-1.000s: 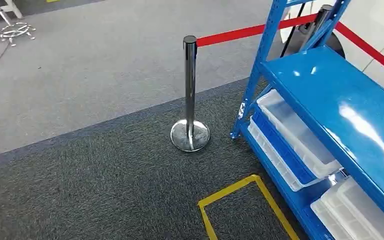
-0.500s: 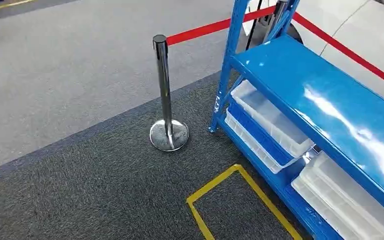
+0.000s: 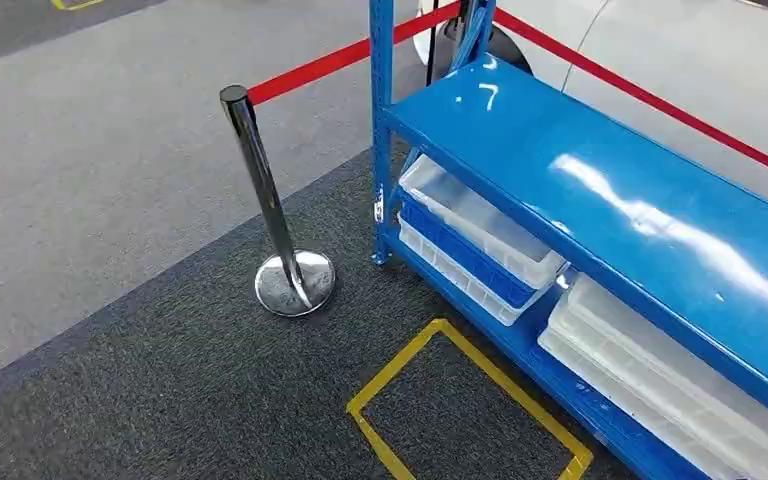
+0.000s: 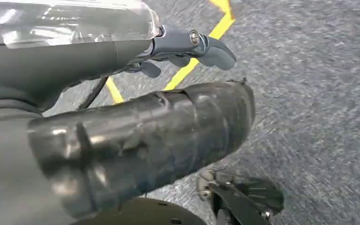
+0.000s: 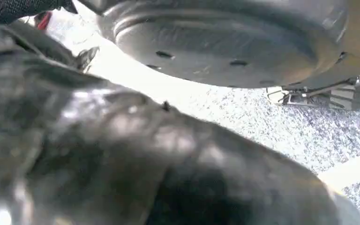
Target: Take the parts from the cabinet and place them on the table.
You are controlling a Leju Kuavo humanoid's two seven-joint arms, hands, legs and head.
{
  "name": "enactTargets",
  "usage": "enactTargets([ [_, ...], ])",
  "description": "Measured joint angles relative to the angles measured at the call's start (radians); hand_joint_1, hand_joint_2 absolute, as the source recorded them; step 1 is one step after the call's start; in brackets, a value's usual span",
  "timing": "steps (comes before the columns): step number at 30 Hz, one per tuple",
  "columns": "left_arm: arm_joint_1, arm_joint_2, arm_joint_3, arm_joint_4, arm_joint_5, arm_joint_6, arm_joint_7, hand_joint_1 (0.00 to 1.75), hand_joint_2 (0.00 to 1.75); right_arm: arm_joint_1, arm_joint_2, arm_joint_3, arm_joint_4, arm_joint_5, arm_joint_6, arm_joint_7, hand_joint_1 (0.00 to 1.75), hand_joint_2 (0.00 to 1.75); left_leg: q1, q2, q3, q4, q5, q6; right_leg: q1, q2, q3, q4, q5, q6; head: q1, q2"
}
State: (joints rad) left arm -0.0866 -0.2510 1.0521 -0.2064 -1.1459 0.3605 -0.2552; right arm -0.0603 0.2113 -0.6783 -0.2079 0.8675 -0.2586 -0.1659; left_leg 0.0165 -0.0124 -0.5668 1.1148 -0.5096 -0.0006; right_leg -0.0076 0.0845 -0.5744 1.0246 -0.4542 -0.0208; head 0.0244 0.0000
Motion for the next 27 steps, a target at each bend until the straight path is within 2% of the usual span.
enactTargets([
  [1, 0.002, 0.000, 0.001, 0.000, 0.000, 0.000, 0.000, 0.00, 0.00, 0.000, 0.000, 0.000, 0.000, 0.000, 0.000, 0.000, 0.00, 0.00, 0.003, -0.053, 0.030, -0.075, 0.015, 0.006, -0.002, 0.012, -0.003, 0.004, -0.001, 0.003, 0.001, 0.000],
  [2, 0.002, 0.000, 0.002, 0.000, 0.000, 0.000, 0.000, 0.00, 0.00, -0.003, 0.000, -0.001, 0.000, 0.000, 0.000, 0.000, 0.00, 0.00, 0.004, -0.071, 0.033, -0.095, 0.008, 0.007, 0.004, 0.023, -0.010, 0.012, -0.003, 0.011, 0.001, 0.000],
  [5, -0.003, 0.001, 0.003, 0.000, -0.001, 0.000, -0.001, 0.00, 0.00, 0.002, 0.000, -0.005, 0.000, 0.000, 0.000, -0.001, 0.00, 0.00, -0.006, -0.046, 0.036, -0.089, 0.012, 0.018, -0.005, 0.050, -0.017, 0.003, 0.008, 0.032, 0.000, 0.000],
  [6, -0.004, 0.000, 0.003, 0.000, 0.001, -0.001, -0.001, 0.00, 0.00, 0.003, -0.002, -0.006, 0.000, 0.000, 0.000, 0.000, 0.00, 0.00, 0.003, -0.031, 0.037, -0.103, 0.021, 0.030, -0.003, 0.055, -0.019, 0.006, 0.007, 0.039, 0.000, 0.000],
  [7, -0.005, 0.000, 0.003, 0.000, 0.000, -0.002, -0.002, 0.00, 0.00, 0.004, -0.003, -0.006, 0.000, 0.000, 0.000, -0.001, 0.00, 0.00, 0.002, -0.016, 0.040, -0.108, 0.026, 0.037, -0.002, -0.002, -0.026, 0.027, -0.010, 0.040, 0.001, 0.000],
  [8, -0.004, -0.001, 0.004, 0.000, 0.000, -0.003, -0.002, 0.00, 0.00, 0.002, -0.003, -0.006, 0.000, 0.000, 0.000, 0.000, 0.00, 0.00, 0.001, -0.005, 0.039, -0.109, 0.027, 0.046, 0.000, -0.044, -0.048, 0.074, -0.045, 0.044, 0.003, 0.000],
  [9, -0.001, -0.002, 0.005, 0.000, 0.000, -0.004, -0.002, 0.00, 0.00, 0.001, -0.003, -0.006, 0.000, 0.000, 0.000, 0.000, 0.00, 0.00, -0.001, 0.008, 0.038, -0.109, 0.026, 0.047, -0.001, -0.061, -0.082, 0.145, -0.085, 0.048, 0.002, 0.000],
  [10, 0.002, -0.002, 0.006, 0.000, 0.000, -0.004, -0.002, 0.00, 0.00, 0.000, -0.003, -0.007, 0.000, 0.000, 0.000, 0.000, 0.00, 0.00, -0.003, 0.025, 0.037, -0.108, 0.026, 0.048, -0.003, -0.069, -0.120, 0.227, -0.122, 0.052, 0.002, 0.000],
  [11, 0.004, -0.002, 0.007, 0.000, 0.000, -0.004, -0.002, 0.00, 0.00, 0.000, -0.003, -0.007, 0.000, 0.000, 0.000, 0.000, 0.00, 0.00, -0.004, 0.041, 0.035, -0.107, 0.025, 0.049, -0.006, -0.072, -0.150, 0.288, -0.143, 0.055, 0.003, 0.000],
  [12, 0.004, -0.002, 0.008, 0.000, 0.000, -0.004, -0.002, 0.00, 0.00, 0.001, -0.003, -0.007, 0.000, 0.000, 0.000, 0.000, 0.00, 0.00, -0.004, 0.054, 0.035, -0.107, 0.024, 0.048, -0.007, -0.075, -0.160, 0.312, -0.141, 0.057, 0.002, 0.000],
  [13, 0.003, -0.002, 0.008, 0.000, 0.000, -0.005, -0.002, 0.00, 0.00, 0.002, -0.003, -0.007, 0.000, 0.000, 0.000, 0.000, 0.00, 0.00, -0.004, 0.067, 0.036, -0.107, 0.022, 0.048, -0.008, -0.078, -0.143, 0.281, -0.113, 0.058, 0.003, 0.000],
  [14, 0.001, -0.002, 0.008, 0.000, 0.000, -0.005, -0.002, 0.00, 0.00, 0.004, -0.004, -0.007, 0.000, 0.000, 0.000, 0.000, 0.00, 0.00, -0.004, 0.079, 0.039, -0.107, 0.020, 0.047, -0.007, -0.084, -0.102, 0.208, -0.071, 0.056, 0.002, 0.000],
  [15, 0.000, -0.003, 0.008, 0.000, 0.000, -0.006, -0.003, 0.00, 0.00, 0.004, -0.005, -0.008, 0.000, 0.000, 0.000, 0.000, 0.00, 0.00, -0.004, 0.089, 0.043, -0.107, 0.017, 0.044, -0.006, -0.098, -0.046, 0.109, -0.027, 0.052, 0.003, 0.000],
  [16, -0.001, -0.003, 0.008, 0.000, -0.001, -0.008, -0.003, 0.00, 0.00, 0.003, -0.006, -0.008, 0.000, 0.000, 0.000, 0.000, 0.00, 0.00, -0.005, 0.098, 0.048, -0.107, 0.014, 0.040, -0.002, -0.130, 0.003, 0.023, -0.002, 0.044, 0.003, 0.000],
  [17, 0.000, -0.003, 0.008, 0.000, -0.002, -0.009, -0.004, 0.00, 0.00, 0.000, -0.006, -0.008, 0.000, 0.000, 0.000, 0.000, 0.00, 0.00, -0.013, 0.106, 0.049, -0.104, 0.009, 0.032, 0.009, -0.153, 0.012, 0.002, -0.016, 0.035, 0.002, 0.000],
  [18, 0.000, -0.003, 0.008, 0.000, -0.003, -0.010, -0.005, 0.00, 0.00, -0.001, -0.006, -0.008, 0.000, 0.000, 0.000, 0.000, 0.00, 0.00, -0.011, 0.112, 0.051, -0.105, 0.007, 0.027, 0.010, -0.140, 0.009, -0.001, -0.012, 0.027, 0.002, 0.000],
  [20, -0.009, -0.004, 0.008, 0.000, -0.004, -0.012, -0.005, 0.00, 0.00, 0.004, -0.007, -0.010, 0.000, 0.000, 0.000, 0.000, 0.00, 0.00, -0.009, 0.128, 0.058, -0.109, 0.007, 0.018, 0.013, -0.123, 0.003, 0.001, -0.014, 0.020, 0.002, 0.000],
  [21, -0.009, -0.005, 0.008, 0.000, -0.005, -0.012, -0.005, 0.00, 0.00, 0.005, -0.007, -0.011, 0.000, 0.000, 0.000, 0.000, 0.00, 0.00, -0.014, 0.137, 0.064, -0.110, 0.005, 0.011, 0.010, -0.111, 0.006, -0.009, -0.008, 0.012, 0.002, 0.000],
  [22, -0.009, -0.005, 0.008, 0.000, -0.005, -0.012, -0.005, 0.00, 0.00, 0.005, -0.006, -0.012, 0.000, 0.000, 0.000, 0.000, 0.00, 0.00, -0.005, 0.108, 0.060, -0.098, -0.006, 0.005, -0.001, -0.102, 0.015, -0.018, 0.000, 0.006, 0.002, 0.000],
  [23, -0.007, -0.005, 0.008, 0.000, -0.006, -0.012, -0.005, 0.00, 0.00, 0.004, -0.007, -0.012, 0.000, 0.000, 0.000, 0.000, 0.00, 0.00, -0.005, 0.064, 0.045, -0.060, -0.037, 0.003, -0.004, -0.093, 0.014, -0.021, 0.003, -0.001, -0.001, 0.000],
  [24, -0.005, -0.005, 0.008, 0.000, -0.007, -0.013, -0.005, 0.00, 0.00, 0.002, -0.007, -0.012, 0.000, 0.000, 0.000, 0.000, 0.00, 0.00, -0.003, 0.038, 0.012, 0.011, -0.080, 0.001, -0.004, -0.084, 0.012, -0.021, 0.004, -0.004, -0.002, 0.000],
  [25, -0.004, -0.005, 0.008, 0.000, -0.007, -0.013, -0.005, 0.00, 0.00, 0.002, -0.007, -0.012, 0.000, 0.000, 0.000, 0.000, 0.00, 0.00, -0.001, 0.027, -0.027, 0.095, -0.119, -0.002, -0.004, -0.073, 0.011, -0.021, 0.005, -0.005, -0.002, 0.000],
  [26, -0.002, -0.005, 0.008, 0.000, -0.008, -0.013, -0.005, 0.00, 0.00, 0.002, -0.007, -0.013, 0.000, 0.000, 0.001, 0.000, 0.00, 0.00, -0.001, 0.023, -0.064, 0.169, -0.144, -0.005, -0.004, -0.061, 0.010, -0.020, 0.005, -0.005, -0.002, 0.000],
  [27, 0.000, -0.005, 0.008, 0.000, -0.009, -0.013, -0.005, 0.00, 0.00, 0.002, -0.007, -0.013, 0.000, 0.000, 0.001, 0.000, 0.00, 0.00, -0.001, 0.022, -0.084, 0.205, -0.143, -0.007, -0.004, -0.048, 0.011, -0.019, 0.005, -0.005, -0.002, 0.000],
])
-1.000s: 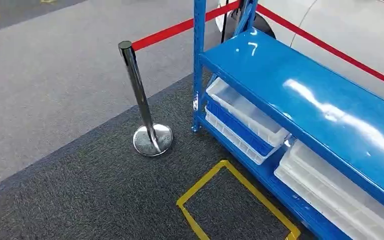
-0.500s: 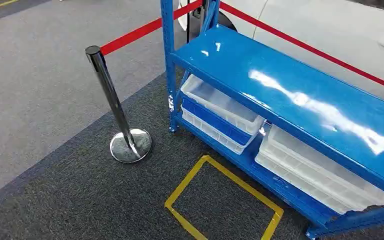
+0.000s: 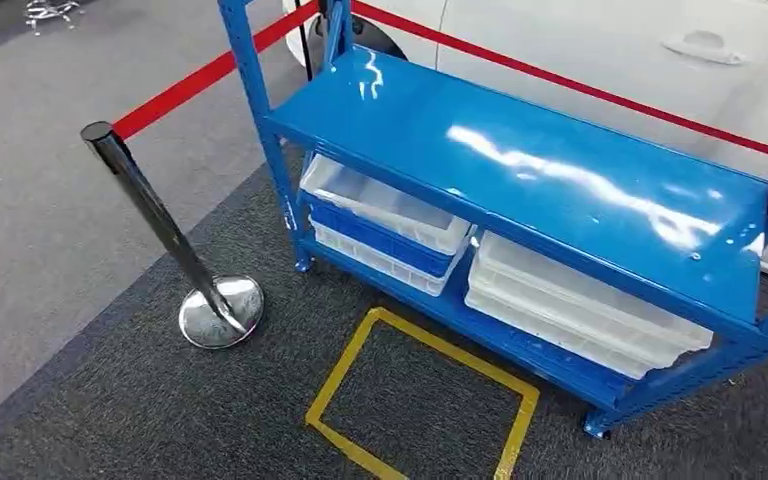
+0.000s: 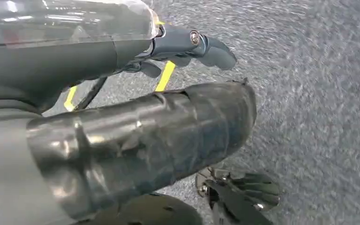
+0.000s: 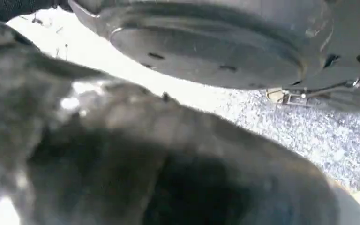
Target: Take the parts from the cabinet and place them on the table.
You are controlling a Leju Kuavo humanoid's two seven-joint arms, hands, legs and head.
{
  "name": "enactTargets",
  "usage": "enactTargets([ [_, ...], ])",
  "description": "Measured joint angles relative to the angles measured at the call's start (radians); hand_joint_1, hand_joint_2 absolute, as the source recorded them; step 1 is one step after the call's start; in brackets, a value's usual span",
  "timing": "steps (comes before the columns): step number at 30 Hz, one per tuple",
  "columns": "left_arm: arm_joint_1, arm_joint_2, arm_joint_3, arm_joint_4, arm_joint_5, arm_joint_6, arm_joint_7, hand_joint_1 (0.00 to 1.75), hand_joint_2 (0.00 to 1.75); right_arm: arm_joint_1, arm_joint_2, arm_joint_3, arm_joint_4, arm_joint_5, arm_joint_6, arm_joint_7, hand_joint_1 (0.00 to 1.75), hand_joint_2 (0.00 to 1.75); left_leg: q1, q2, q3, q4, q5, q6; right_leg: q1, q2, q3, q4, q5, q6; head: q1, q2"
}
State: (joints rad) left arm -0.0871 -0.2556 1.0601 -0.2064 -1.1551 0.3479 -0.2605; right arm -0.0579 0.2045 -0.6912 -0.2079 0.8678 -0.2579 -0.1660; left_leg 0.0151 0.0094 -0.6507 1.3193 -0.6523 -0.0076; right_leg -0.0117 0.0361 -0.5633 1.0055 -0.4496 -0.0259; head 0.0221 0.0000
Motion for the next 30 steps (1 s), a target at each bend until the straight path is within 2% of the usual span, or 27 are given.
enactTargets([
  [1, 0.000, 0.000, 0.000, 0.000, 0.000, 0.000, 0.000, 0.00, 0.00, 0.001, 0.000, 0.000, 0.000, 0.000, 0.000, 0.000, 0.00, 0.00, 0.001, 0.000, 0.003, -0.015, 0.026, 0.000, 0.000, 0.013, 0.001, 0.001, 0.000, 0.000, 0.000, 0.000],
  [2, 0.001, 0.000, 0.000, 0.000, 0.000, 0.000, 0.000, 0.00, 0.00, 0.001, 0.000, 0.000, 0.000, 0.000, 0.000, 0.000, 0.00, 0.00, 0.003, -0.001, 0.023, -0.070, 0.068, 0.000, -0.001, 0.026, 0.002, 0.003, -0.001, 0.001, 0.000, 0.000],
  [3, 0.000, 0.000, 0.000, 0.000, 0.000, 0.000, 0.000, 0.00, 0.00, 0.001, 0.000, 0.000, 0.000, 0.000, 0.000, 0.000, 0.00, 0.00, 0.005, -0.007, 0.061, -0.158, 0.121, 0.001, -0.002, 0.041, 0.003, 0.007, -0.003, 0.004, 0.000, 0.000],
  [4, 0.000, 0.000, 0.000, 0.000, -0.001, 0.000, 0.000, 0.00, 0.00, 0.000, 0.000, 0.000, 0.000, 0.000, 0.000, 0.000, 0.00, 0.00, 0.009, -0.034, 0.100, -0.250, 0.166, 0.003, -0.003, 0.055, 0.002, 0.013, -0.005, 0.009, 0.000, 0.000],
  [5, 0.003, 0.000, 0.001, 0.000, -0.001, 0.000, 0.000, 0.00, 0.00, 0.000, 0.000, 0.000, 0.000, 0.000, 0.000, 0.000, 0.00, 0.00, 0.013, -0.100, 0.114, -0.289, 0.156, 0.006, -0.002, 0.063, -0.006, 0.021, -0.009, 0.016, 0.000, 0.000],
  [7, 0.001, 0.000, 0.000, 0.000, -0.001, 0.000, 0.000, 0.00, 0.00, -0.003, 0.000, 0.000, 0.000, 0.000, 0.000, 0.000, 0.00, 0.00, 0.008, -0.085, 0.112, -0.294, 0.159, 0.008, -0.001, 0.081, -0.018, 0.026, -0.006, 0.030, 0.001, 0.000],
  [9, -0.002, 0.000, 0.001, 0.000, 0.000, 0.000, 0.000, 0.00, 0.00, 0.002, 0.000, -0.001, 0.000, 0.000, 0.000, 0.000, 0.00, 0.00, 0.005, -0.065, 0.113, -0.298, 0.165, 0.022, -0.007, 0.103, -0.023, 0.019, 0.002, 0.045, 0.001, 0.000],
  [10, -0.002, -0.001, 0.001, 0.000, 0.000, 0.000, 0.000, 0.00, 0.00, 0.003, 0.000, -0.001, 0.000, 0.000, -0.001, 0.000, 0.00, 0.00, 0.013, -0.047, 0.115, -0.308, 0.172, 0.034, -0.011, 0.091, -0.025, 0.029, -0.005, 0.048, 0.000, 0.000],
  [11, -0.002, -0.001, 0.001, 0.000, -0.001, -0.001, 0.000, 0.00, 0.00, 0.003, 0.000, -0.002, 0.000, 0.000, -0.001, 0.000, 0.00, 0.00, 0.010, -0.036, 0.117, -0.310, 0.174, 0.039, -0.002, 0.031, -0.037, 0.054, -0.023, 0.050, 0.003, 0.000],
  [12, -0.001, -0.001, 0.001, 0.000, -0.001, -0.002, -0.002, 0.00, 0.00, 0.001, -0.001, -0.002, 0.000, 0.000, 0.000, 0.000, 0.00, 0.00, 0.009, -0.022, 0.116, -0.311, 0.173, 0.044, -0.002, -0.004, -0.071, 0.120, -0.065, 0.053, 0.006, 0.000],
  [13, 0.002, -0.001, 0.001, 0.000, -0.001, -0.003, -0.003, 0.00, 0.00, -0.001, -0.001, -0.002, 0.000, 0.000, 0.000, 0.000, 0.00, 0.00, 0.006, -0.006, 0.115, -0.311, 0.173, 0.046, -0.002, -0.017, -0.110, 0.201, -0.105, 0.056, 0.006, 0.000],
  [14, 0.004, -0.001, 0.001, 0.000, -0.001, -0.003, -0.004, 0.00, 0.00, -0.001, -0.001, -0.002, 0.000, 0.001, 0.000, 0.000, 0.00, 0.00, 0.005, 0.009, 0.114, -0.311, 0.172, 0.046, -0.003, -0.023, -0.143, 0.270, -0.134, 0.057, 0.005, 0.000],
  [15, 0.005, -0.001, 0.001, 0.000, 0.000, -0.003, -0.005, 0.00, 0.00, -0.001, -0.001, -0.002, 0.000, 0.001, 0.000, 0.000, 0.00, 0.00, 0.004, 0.025, 0.113, -0.310, 0.171, 0.047, -0.003, -0.026, -0.164, 0.314, -0.143, 0.058, 0.006, 0.000],
  [16, 0.005, 0.000, 0.001, 0.000, 0.000, -0.003, -0.006, 0.00, 0.00, 0.000, -0.001, -0.002, 0.000, 0.001, 0.000, 0.000, 0.00, 0.00, 0.003, 0.039, 0.113, -0.310, 0.170, 0.047, -0.003, -0.028, -0.165, 0.317, -0.134, 0.057, 0.005, 0.000],
  [17, 0.004, 0.000, 0.001, 0.000, 0.000, -0.003, -0.006, 0.00, 0.00, 0.001, -0.001, -0.002, 0.000, 0.002, 0.000, 0.000, 0.00, 0.00, 0.002, 0.051, 0.114, -0.309, 0.168, 0.046, -0.002, -0.031, -0.141, 0.276, -0.103, 0.055, 0.006, 0.000],
  [18, 0.002, 0.000, 0.001, 0.000, 0.000, -0.003, -0.008, 0.00, 0.00, 0.002, -0.002, -0.002, 0.000, 0.002, 0.000, 0.000, 0.00, 0.00, 0.002, 0.061, 0.117, -0.309, 0.166, 0.045, -0.001, -0.037, -0.096, 0.197, -0.061, 0.050, 0.006, 0.000],
  [19, 0.000, -0.001, 0.001, 0.000, 0.000, -0.003, -0.009, 0.00, 0.00, 0.002, -0.002, -0.002, 0.000, 0.002, -0.001, 0.000, 0.00, 0.00, 0.001, 0.072, 0.121, -0.309, 0.164, 0.042, 0.002, -0.055, -0.041, 0.101, -0.021, 0.042, 0.006, 0.000],
  [20, 0.000, -0.001, 0.001, 0.000, 0.000, -0.003, -0.009, 0.00, 0.00, 0.001, -0.002, -0.002, 0.000, 0.002, 0.000, 0.000, 0.00, 0.00, 0.000, 0.081, 0.126, -0.309, 0.161, 0.039, 0.009, -0.099, -0.002, 0.029, -0.015, 0.032, 0.006, 0.000],
  [21, -0.001, -0.001, 0.001, 0.000, 0.000, -0.003, -0.009, 0.00, 0.00, -0.002, -0.002, -0.002, 0.000, 0.002, 0.000, 0.000, 0.00, 0.00, -0.007, 0.090, 0.128, -0.308, 0.156, 0.030, 0.018, -0.107, -0.001, 0.021, -0.021, 0.026, 0.005, 0.000],
  [22, -0.001, -0.001, 0.001, 0.000, 0.000, -0.003, -0.009, 0.00, 0.00, -0.003, -0.002, -0.002, 0.000, 0.002, -0.001, 0.000, 0.00, 0.00, -0.005, 0.093, 0.128, -0.308, 0.155, 0.025, 0.019, -0.093, -0.003, 0.021, -0.020, 0.021, 0.007, 0.000],
  [24, -0.006, -0.001, 0.000, 0.000, -0.001, -0.004, -0.009, 0.00, 0.00, 0.002, -0.002, -0.002, 0.000, 0.002, 0.000, 0.000, 0.00, 0.00, -0.005, 0.113, 0.139, -0.314, 0.155, 0.016, 0.020, -0.073, -0.007, 0.021, -0.020, 0.014, 0.006, 0.000],
  [25, -0.006, -0.001, 0.000, 0.000, -0.001, -0.004, -0.009, 0.00, 0.00, 0.002, -0.002, -0.002, 0.000, 0.002, 0.000, 0.000, 0.00, 0.00, -0.008, 0.114, 0.138, -0.312, 0.147, 0.008, 0.006, -0.059, 0.003, 0.007, -0.011, 0.004, 0.005, 0.000],
  [26, -0.005, -0.001, 0.000, 0.000, -0.001, -0.005, -0.009, 0.00, 0.00, 0.002, -0.001, -0.002, 0.000, 0.003, 0.001, 0.000, 0.00, 0.00, -0.002, 0.062, 0.135, -0.291, 0.131, 0.001, 0.005, -0.052, 0.005, 0.002, -0.007, 0.001, 0.005, 0.000],
  [27, -0.005, -0.001, 0.000, 0.000, -0.001, -0.005, -0.009, 0.00, 0.00, 0.001, -0.001, -0.002, 0.000, 0.003, 0.000, 0.002, 0.00, 0.00, -0.001, 0.025, 0.113, -0.240, 0.094, 0.001, 0.005, -0.045, 0.003, 0.003, -0.005, -0.005, 0.002, 0.000],
  [28, -0.004, -0.001, 0.000, 0.000, -0.001, -0.006, -0.009, 0.00, 0.00, -0.001, -0.001, -0.002, 0.000, 0.003, 0.000, 0.005, 0.00, 0.00, 0.000, 0.008, 0.077, -0.165, 0.053, -0.001, 0.005, -0.040, 0.001, 0.003, -0.004, -0.008, 0.003, 0.000],
  [29, -0.002, -0.001, 0.000, 0.000, -0.002, -0.008, -0.009, 0.00, 0.00, -0.002, 0.000, -0.002, 0.000, 0.003, 0.002, 0.015, 0.00, 0.00, 0.000, 0.001, 0.036, -0.080, 0.018, -0.003, 0.006, -0.032, 0.001, 0.004, -0.005, -0.010, 0.002, 0.000],
  [30, -0.001, -0.001, 0.000, 0.000, -0.004, -0.010, -0.009, 0.00, 0.00, -0.001, 0.000, -0.002, 0.000, 0.003, 0.004, 0.025, 0.00, 0.00, 0.000, -0.001, 0.003, -0.018, 0.004, -0.004, 0.008, -0.024, 0.000, 0.005, -0.005, -0.010, 0.002, 0.000],
])
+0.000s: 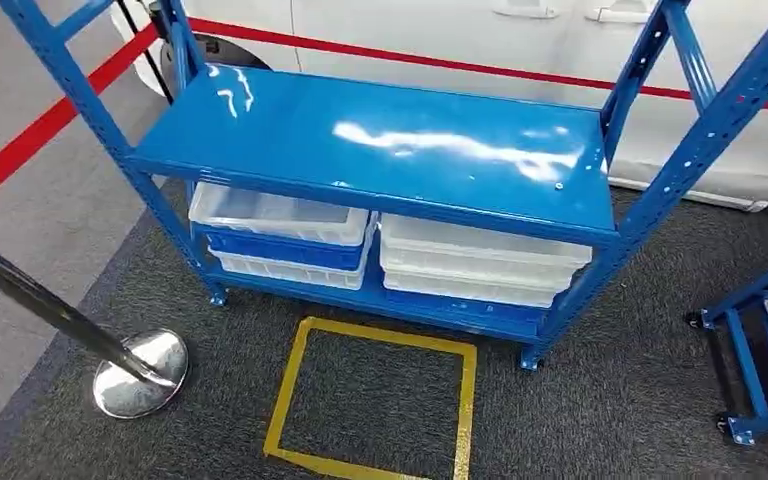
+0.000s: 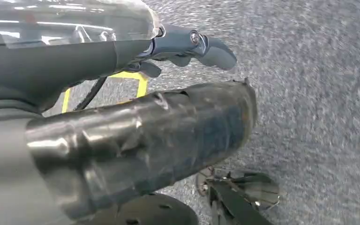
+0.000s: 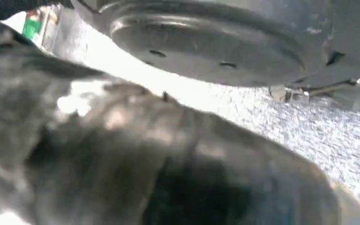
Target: Take the parts from the cabinet and place them on the table.
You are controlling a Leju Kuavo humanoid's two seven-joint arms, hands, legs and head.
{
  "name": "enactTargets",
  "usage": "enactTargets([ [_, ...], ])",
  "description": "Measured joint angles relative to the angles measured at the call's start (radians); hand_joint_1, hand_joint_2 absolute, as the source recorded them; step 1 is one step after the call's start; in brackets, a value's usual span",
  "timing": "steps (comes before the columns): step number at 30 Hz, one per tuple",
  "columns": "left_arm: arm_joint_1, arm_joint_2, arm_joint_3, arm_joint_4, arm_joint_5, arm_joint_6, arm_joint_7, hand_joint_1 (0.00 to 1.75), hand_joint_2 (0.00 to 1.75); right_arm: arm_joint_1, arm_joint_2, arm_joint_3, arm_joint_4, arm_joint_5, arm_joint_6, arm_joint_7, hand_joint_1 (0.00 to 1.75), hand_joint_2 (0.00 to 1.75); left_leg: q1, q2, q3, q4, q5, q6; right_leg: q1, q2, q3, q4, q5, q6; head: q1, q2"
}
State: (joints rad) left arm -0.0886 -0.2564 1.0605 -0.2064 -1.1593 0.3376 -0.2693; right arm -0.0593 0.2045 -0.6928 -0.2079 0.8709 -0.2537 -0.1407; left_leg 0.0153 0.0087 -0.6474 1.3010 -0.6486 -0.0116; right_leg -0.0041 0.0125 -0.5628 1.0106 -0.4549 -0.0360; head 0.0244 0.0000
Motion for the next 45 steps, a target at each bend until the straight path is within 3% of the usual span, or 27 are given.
enactTargets([
  [1, 0.001, 0.000, 0.000, 0.000, 0.000, -0.003, 0.000, 0.00, 0.00, 0.001, 0.000, 0.000, 0.000, 0.002, 0.005, 0.011, 0.00, 0.00, 0.000, 0.000, -0.016, 0.020, 0.012, 0.000, 0.001, 0.008, 0.001, 0.002, -0.001, -0.001, 0.000, 0.000],
  [2, 0.002, 0.000, 0.000, 0.000, 0.000, -0.005, 0.000, 0.00, 0.00, 0.001, 0.000, 0.000, 0.000, 0.003, 0.011, 0.019, 0.00, 0.00, 0.000, 0.000, -0.007, -0.012, 0.046, 0.001, 0.001, 0.015, 0.002, 0.004, -0.003, 0.000, 0.000, 0.000],
  [4, 0.002, 0.000, 0.000, 0.000, 0.000, -0.006, -0.001, 0.00, 0.00, 0.001, 0.000, 0.000, 0.000, 0.006, 0.014, 0.031, 0.00, 0.00, 0.000, -0.003, 0.061, -0.177, 0.146, 0.008, 0.000, 0.027, 0.005, 0.011, -0.009, 0.005, 0.000, 0.000],
  [5, 0.001, 0.000, 0.000, 0.000, 0.000, -0.006, -0.004, 0.00, 0.00, 0.001, 0.001, 0.000, 0.000, 0.006, 0.016, 0.039, 0.00, 0.00, 0.000, -0.010, 0.093, -0.260, 0.176, 0.014, 0.000, 0.030, 0.005, 0.016, -0.013, 0.009, 0.000, 0.000],
  [6, 0.001, 0.001, 0.000, 0.000, 0.000, -0.008, -0.006, 0.00, 0.00, -0.001, 0.002, 0.000, 0.001, 0.006, 0.018, 0.048, 0.00, 0.00, -0.005, -0.018, 0.097, -0.277, 0.163, 0.018, 0.009, 0.032, 0.001, 0.024, -0.018, 0.016, 0.000, 0.000],
  [9, -0.003, 0.001, 0.000, 0.000, 0.000, -0.012, -0.012, 0.00, 0.00, 0.000, 0.002, -0.002, 0.001, 0.005, 0.029, 0.067, 0.00, 0.00, -0.007, -0.016, 0.096, -0.275, 0.169, 0.030, 0.001, 0.034, -0.001, 0.016, -0.012, 0.031, 0.000, 0.000],
  [10, -0.002, 0.001, 0.000, 0.000, 0.000, -0.013, -0.012, 0.00, 1.75, 0.000, 0.002, -0.004, 0.001, 0.005, 0.030, 0.070, 0.00, 0.00, -0.005, -0.014, 0.098, -0.284, 0.175, 0.038, 0.006, 0.036, 0.000, 0.016, -0.012, 0.038, 0.000, 0.000],
  [12, -0.002, 0.000, 0.000, 0.000, -0.001, -0.014, -0.014, 0.00, 1.75, 0.000, 0.001, -0.006, 0.001, 0.005, 0.030, 0.079, 0.00, 0.00, 0.001, -0.005, 0.103, -0.297, 0.183, 0.052, 0.002, 0.010, -0.023, 0.073, -0.058, 0.045, 0.004, 0.000],
  [15, 0.000, 0.000, 0.000, 0.000, 0.001, -0.029, -0.028, 0.00, 1.75, -0.001, 0.001, -0.007, 0.001, 0.006, 0.030, 0.085, 0.00, 0.00, -0.001, 0.006, 0.097, -0.295, 0.183, 0.054, -0.004, -0.002, -0.134, 0.298, -0.162, 0.054, 0.003, 0.000],
  [16, 0.001, 0.000, 0.000, 0.000, 0.000, -0.032, -0.034, 0.00, 1.75, 0.000, 0.001, -0.007, 0.001, 0.006, 0.029, 0.087, 0.00, 0.00, -0.001, 0.008, 0.097, -0.295, 0.183, 0.054, -0.004, -0.003, -0.149, 0.327, -0.160, 0.056, 0.002, 0.000],
  [18, 0.001, 0.000, -0.003, 0.000, -0.011, -0.038, -0.051, 0.00, 1.75, 0.001, 0.001, -0.007, 0.001, 0.008, 0.026, 0.096, 0.00, 0.00, -0.001, 0.010, 0.100, -0.295, 0.182, 0.053, -0.006, -0.005, -0.104, 0.238, -0.091, 0.053, 0.002, 0.000],
  [19, 0.001, 0.000, -0.006, 0.000, -0.016, -0.043, -0.059, 0.00, 1.75, 0.001, 0.001, -0.007, 0.001, 0.011, 0.025, 0.100, 0.00, 1.75, -0.002, 0.010, 0.102, -0.295, 0.181, 0.052, -0.005, -0.007, -0.053, 0.140, -0.043, 0.048, 0.003, 0.000],
  [20, 0.001, 0.000, -0.008, 0.000, -0.018, -0.046, -0.062, 0.00, 1.75, 0.000, 0.001, -0.007, 0.001, 0.016, 0.023, 0.100, 0.00, 1.75, -0.002, 0.010, 0.105, -0.295, 0.180, 0.049, -0.004, -0.013, -0.002, 0.044, -0.008, 0.040, 0.003, 0.000],
  [21, 0.001, 0.000, -0.011, 0.000, -0.018, -0.047, -0.064, 0.00, 1.75, -0.001, 0.001, -0.007, 0.001, 0.019, 0.019, 0.100, 0.00, 1.75, -0.007, 0.011, 0.104, -0.292, 0.177, 0.044, 0.004, -0.019, 0.011, 0.011, -0.024, 0.036, 0.003, 0.000],
  [24, 0.001, 0.001, -0.016, 0.000, -0.019, -0.047, -0.065, 0.00, 1.75, -0.001, 0.001, -0.006, 0.001, 0.025, 0.015, 0.099, 0.00, 1.75, -0.005, 0.014, 0.105, -0.295, 0.178, 0.027, 0.009, -0.013, 0.004, 0.012, -0.019, 0.026, 0.003, 0.000],
  [26, 0.001, 0.003, -0.021, 0.000, -0.020, -0.046, -0.066, 0.00, 1.75, 0.001, 0.002, -0.006, 0.001, 0.025, 0.020, 0.099, 0.00, 1.75, -0.004, 0.009, 0.104, -0.284, 0.168, 0.014, -0.004, -0.013, 0.013, -0.005, -0.008, 0.012, 0.003, 0.000],
  [27, 0.006, 0.007, -0.030, 0.000, -0.010, -0.047, -0.065, 0.00, 1.75, 0.001, 0.001, -0.002, 0.000, 0.021, 0.025, 0.099, 0.00, 1.75, -0.004, 0.002, 0.090, -0.254, 0.142, 0.011, -0.004, -0.012, 0.014, -0.006, -0.007, 0.006, 0.002, 0.000],
  [30, 0.028, 0.020, -0.081, 0.000, 0.046, -0.061, -0.049, 0.00, 1.75, 0.002, -0.003, 0.028, -0.009, -0.021, 0.036, 0.099, 0.00, 1.75, -0.002, 0.001, -0.013, -0.027, 0.028, 0.004, 0.000, -0.012, 0.012, -0.005, -0.009, -0.001, 0.000, 0.000],
  [31, 0.035, 0.024, -0.097, 0.000, 0.069, -0.067, -0.043, 0.00, 1.75, 0.003, -0.006, 0.037, -0.015, -0.038, 0.040, 0.099, 0.00, 1.75, -0.002, 0.001, -0.033, 0.014, 0.024, 0.003, 0.001, -0.011, 0.012, -0.004, -0.010, -0.002, 0.000, 0.000],
  [33, 0.055, 0.032, -0.129, 0.000, 0.112, -0.077, -0.031, 0.00, 1.75, 0.002, -0.012, 0.058, -0.031, -0.070, 0.050, 0.100, 0.00, 1.75, -0.002, 0.001, -0.004, -0.049, 0.083, 0.004, 0.001, -0.006, 0.015, 0.000, -0.013, -0.001, 0.000, 0.000],
  [35, 0.075, 0.041, -0.165, 0.000, 0.154, -0.087, -0.017, 0.00, 1.75, 0.001, -0.016, 0.082, -0.050, -0.102, 0.056, 0.100, 0.00, 1.75, -0.002, 0.000, 0.084, -0.231, 0.175, 0.009, 0.000, 0.002, 0.017, 0.009, -0.020, 0.006, 0.000, 0.000],
  [36, 0.084, 0.044, -0.182, 0.000, 0.176, -0.093, -0.012, 0.00, 1.75, 0.001, -0.019, 0.092, -0.058, -0.119, 0.062, 0.100, 0.00, 1.75, -0.002, -0.005, 0.106, -0.272, 0.160, 0.016, 0.002, 0.002, 0.014, 0.013, -0.024, 0.011, 0.000, 0.000],
  [39, 0.099, 0.058, -0.237, 0.000, 0.242, -0.108, 0.007, 0.00, 1.75, 0.003, -0.030, 0.127, -0.075, -0.169, 0.073, 0.101, 0.00, 1.75, -0.008, -0.005, 0.100, -0.277, 0.165, 0.027, 0.006, 0.001, 0.008, 0.017, -0.025, 0.026, 0.000, 0.000],
  [41, 0.106, 0.066, -0.279, 0.000, 0.289, -0.120, 0.019, 0.00, 1.75, 0.007, -0.040, 0.153, -0.084, -0.204, 0.084, 0.102, 0.00, 1.75, 0.000, 0.000, 0.105, -0.293, 0.175, 0.044, 0.004, 0.001, 0.009, 0.024, -0.031, 0.037, 0.000, 0.000],
  [42, 0.107, 0.071, -0.295, -0.001, 0.311, -0.124, 0.026, 0.00, 1.75, 0.013, -0.043, 0.166, -0.086, -0.223, 0.087, 0.103, 0.00, 1.75, -0.002, 0.001, 0.106, -0.295, 0.177, 0.048, 0.002, -0.002, 0.000, 0.046, -0.050, 0.042, 0.003, 0.000],
  [44, 0.108, 0.079, -0.335, -0.010, 0.355, -0.136, 0.038, 0.00, 1.75, 0.023, -0.051, 0.190, -0.090, -0.258, 0.095, 0.103, 0.00, 1.75, -0.002, 0.005, 0.104, -0.295, 0.177, 0.055, -0.002, -0.004, -0.064, 0.182, -0.132, 0.051, 0.002, 0.000],
  [45, 0.108, 0.084, -0.355, -0.015, 0.378, -0.141, 0.044, 0.00, 1.75, 0.029, -0.058, 0.203, -0.090, -0.267, 0.099, 0.106, 0.00, 0.00, -0.004, 0.008, 0.103, -0.294, 0.177, 0.055, -0.002, -0.004, -0.100, 0.261, -0.166, 0.054, 0.002, 0.000],
])
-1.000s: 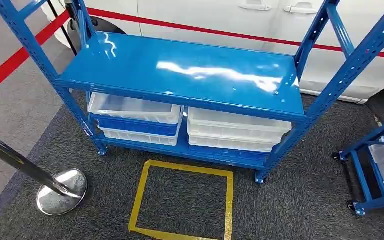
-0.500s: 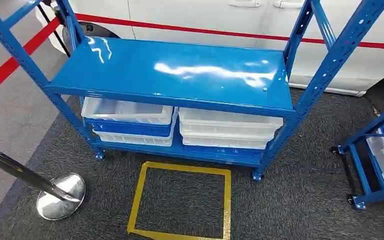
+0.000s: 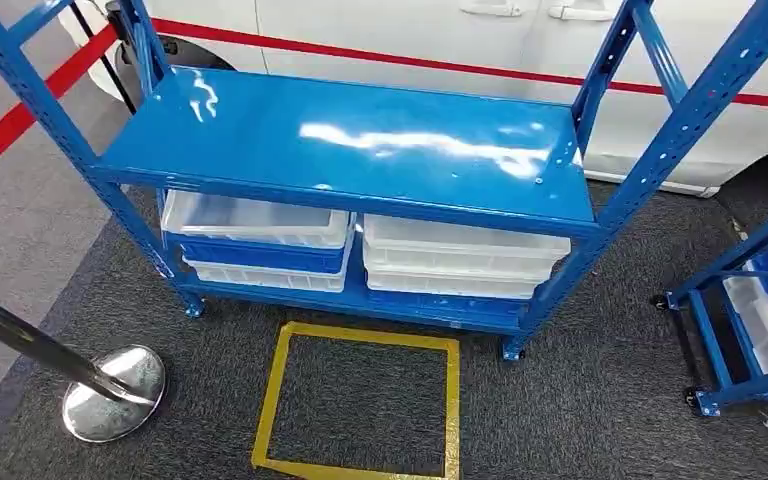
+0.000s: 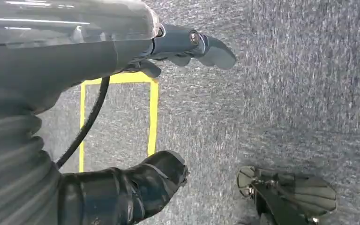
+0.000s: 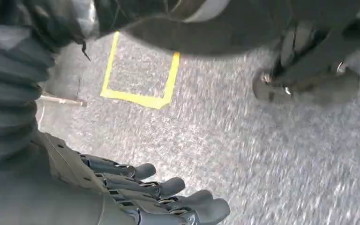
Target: Take the parts from the cabinet and place them on the table.
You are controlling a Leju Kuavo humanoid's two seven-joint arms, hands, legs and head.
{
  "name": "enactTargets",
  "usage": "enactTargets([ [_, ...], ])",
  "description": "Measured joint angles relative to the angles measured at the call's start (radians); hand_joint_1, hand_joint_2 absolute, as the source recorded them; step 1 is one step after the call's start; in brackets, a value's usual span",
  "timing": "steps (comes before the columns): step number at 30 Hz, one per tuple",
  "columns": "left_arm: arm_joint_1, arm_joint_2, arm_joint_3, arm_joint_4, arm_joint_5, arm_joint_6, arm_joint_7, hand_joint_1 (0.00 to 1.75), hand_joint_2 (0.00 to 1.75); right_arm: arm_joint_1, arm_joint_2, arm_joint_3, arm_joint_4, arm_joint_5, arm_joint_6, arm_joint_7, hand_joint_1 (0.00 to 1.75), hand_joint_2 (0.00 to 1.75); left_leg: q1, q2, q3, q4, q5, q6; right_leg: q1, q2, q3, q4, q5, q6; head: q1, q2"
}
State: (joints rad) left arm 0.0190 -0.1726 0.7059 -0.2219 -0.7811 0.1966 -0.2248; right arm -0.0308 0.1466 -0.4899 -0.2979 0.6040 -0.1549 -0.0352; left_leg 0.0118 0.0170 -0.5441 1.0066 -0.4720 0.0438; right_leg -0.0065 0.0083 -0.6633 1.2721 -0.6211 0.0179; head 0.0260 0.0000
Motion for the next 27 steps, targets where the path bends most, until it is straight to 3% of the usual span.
enactTargets([
  [1, -0.001, 0.002, -0.012, -0.004, 0.012, -0.002, 0.003, 0.00, 1.75, 0.009, -0.002, 0.007, 0.000, -0.017, 0.005, 0.001, 0.00, 0.00, 0.000, 0.001, 0.000, 0.001, -0.001, 0.001, 0.000, -0.001, -0.027, 0.056, -0.013, 0.001, 0.000, 0.000],
  [2, -0.003, 0.009, -0.029, -0.015, 0.033, -0.008, 0.010, 0.00, 1.75, 0.023, -0.005, 0.017, 0.001, -0.030, 0.007, 0.005, 0.00, 1.75, 0.000, 0.000, 0.001, 0.001, -0.002, 0.001, -0.001, -0.001, -0.029, 0.059, 0.002, 0.001, 0.000, 0.000],
  [3, -0.004, 0.012, -0.046, -0.026, 0.055, -0.014, 0.015, 0.00, 0.00, 0.038, -0.010, 0.031, 0.002, -0.049, 0.013, 0.007, 0.00, 1.75, 0.000, -0.001, 0.003, 0.002, -0.003, 0.000, -0.001, -0.002, -0.010, 0.018, 0.036, 0.000, 0.000, 0.000],
  [5, -0.008, 0.019, -0.089, -0.055, 0.105, -0.026, 0.028, 0.00, 0.00, 0.063, -0.019, 0.060, 0.009, -0.088, 0.023, 0.011, 0.00, 1.75, -0.001, -0.003, 0.010, 0.002, -0.007, -0.004, 0.000, -0.004, 0.082, -0.170, 0.133, -0.010, 0.000, 0.000],
  [6, -0.009, 0.024, -0.108, -0.066, 0.126, -0.031, 0.034, 0.00, 0.00, 0.076, -0.023, 0.071, 0.011, -0.103, 0.025, 0.012, 0.00, 1.75, -0.001, -0.003, 0.011, 0.002, -0.009, -0.008, 0.003, -0.010, 0.111, -0.239, 0.141, -0.016, 0.001, 0.000],
  [7, -0.012, 0.028, -0.125, -0.076, 0.146, -0.036, 0.039, 0.00, 0.00, 0.085, -0.026, 0.082, 0.013, -0.118, 0.030, 0.012, 0.00, 1.75, -0.008, -0.003, 0.008, 0.007, -0.012, -0.015, 0.011, -0.010, 0.113, -0.246, 0.139, -0.019, 0.000, 0.000],
  [8, -0.012, 0.035, -0.146, -0.087, 0.169, -0.041, 0.047, 0.00, 0.00, 0.093, -0.028, 0.096, 0.014, -0.136, 0.035, 0.012, 0.00, 1.75, -0.009, -0.001, 0.006, 0.009, -0.016, -0.016, 0.007, -0.007, 0.112, -0.250, 0.143, -0.021, 0.000, 0.000],
  [9, -0.011, 0.044, -0.165, -0.095, 0.190, -0.047, 0.053, 0.00, 0.00, 0.102, -0.030, 0.109, 0.014, -0.152, 0.041, 0.012, 0.00, 1.75, -0.010, -0.002, 0.005, 0.007, -0.018, -0.009, 0.006, -0.003, 0.113, -0.250, 0.143, -0.018, 0.000, 0.000],
  [12, -0.007, 0.058, -0.225, -0.105, 0.257, -0.063, 0.072, 0.00, 0.00, 0.114, -0.039, 0.152, 0.014, -0.202, 0.052, 0.013, 0.00, 1.75, -0.008, -0.001, 0.010, 0.003, -0.016, -0.014, 0.010, -0.003, 0.114, -0.249, 0.140, -0.024, -0.001, 0.000],
  [13, 0.000, 0.063, -0.245, -0.109, 0.281, -0.070, 0.080, 0.00, 0.00, 0.116, -0.043, 0.167, 0.013, -0.221, 0.058, 0.014, 0.00, 0.00, -0.008, -0.001, 0.011, 0.001, -0.015, -0.017, 0.010, -0.003, 0.114, -0.249, 0.139, -0.027, 0.000, 0.000],
  [19, 0.038, 0.089, -0.367, -0.120, 0.422, -0.103, 0.119, 0.00, 0.00, 0.123, -0.070, 0.253, -0.003, -0.328, 0.082, 0.016, 0.00, 0.00, -0.006, -0.003, 0.015, -0.003, -0.014, -0.026, 0.012, -0.004, 0.115, -0.247, 0.136, -0.034, 0.000, 0.000],
  [27, 0.079, 0.122, -0.520, -0.136, 0.599, -0.147, 0.170, 0.00, 0.00, 0.142, -0.102, 0.359, -0.037, -0.463, 0.116, 0.027, 0.00, 0.00, -0.005, -0.003, 0.016, -0.003, -0.016, -0.031, 0.013, -0.004, 0.117, -0.246, 0.134, -0.036, 0.000, 0.000],
])
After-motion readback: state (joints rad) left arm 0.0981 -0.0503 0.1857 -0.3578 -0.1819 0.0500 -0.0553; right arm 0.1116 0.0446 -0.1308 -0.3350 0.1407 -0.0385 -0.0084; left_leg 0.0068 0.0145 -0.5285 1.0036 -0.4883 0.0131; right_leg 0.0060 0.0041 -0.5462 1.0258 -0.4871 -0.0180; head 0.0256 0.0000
